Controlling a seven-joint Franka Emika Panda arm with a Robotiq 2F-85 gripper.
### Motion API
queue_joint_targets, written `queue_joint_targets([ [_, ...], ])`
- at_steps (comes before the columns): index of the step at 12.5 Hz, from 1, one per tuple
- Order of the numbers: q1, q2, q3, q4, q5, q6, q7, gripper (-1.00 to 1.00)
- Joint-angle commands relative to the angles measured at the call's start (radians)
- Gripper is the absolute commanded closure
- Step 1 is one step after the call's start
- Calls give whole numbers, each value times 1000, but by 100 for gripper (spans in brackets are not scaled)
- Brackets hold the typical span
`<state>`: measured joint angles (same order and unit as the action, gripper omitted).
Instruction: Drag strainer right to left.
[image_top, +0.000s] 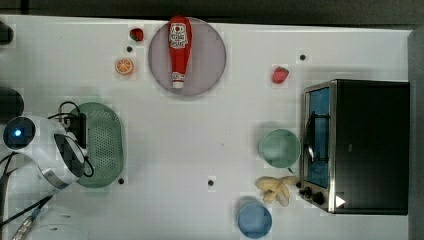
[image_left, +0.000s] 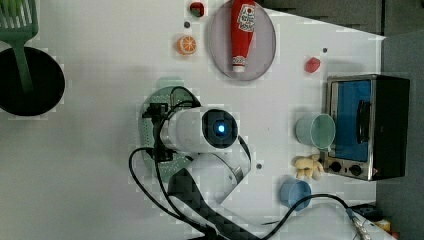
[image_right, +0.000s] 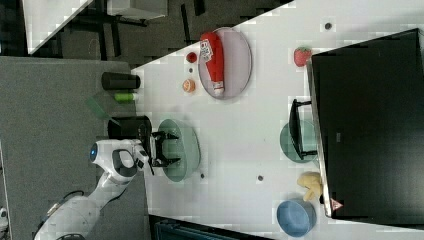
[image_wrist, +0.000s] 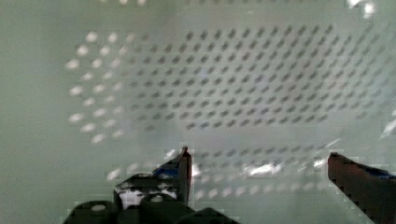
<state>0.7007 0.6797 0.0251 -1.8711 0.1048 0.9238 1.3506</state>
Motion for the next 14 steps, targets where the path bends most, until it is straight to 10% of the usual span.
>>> queue_joint_targets([
  [1, -18, -142, -48, -20, -2, -175, -163, -100],
  [10, -70, -652, -403, -15, -7, -582, -758, -100],
  [14, -106, -797, -592, 24, -157, -715, -1142, -100],
])
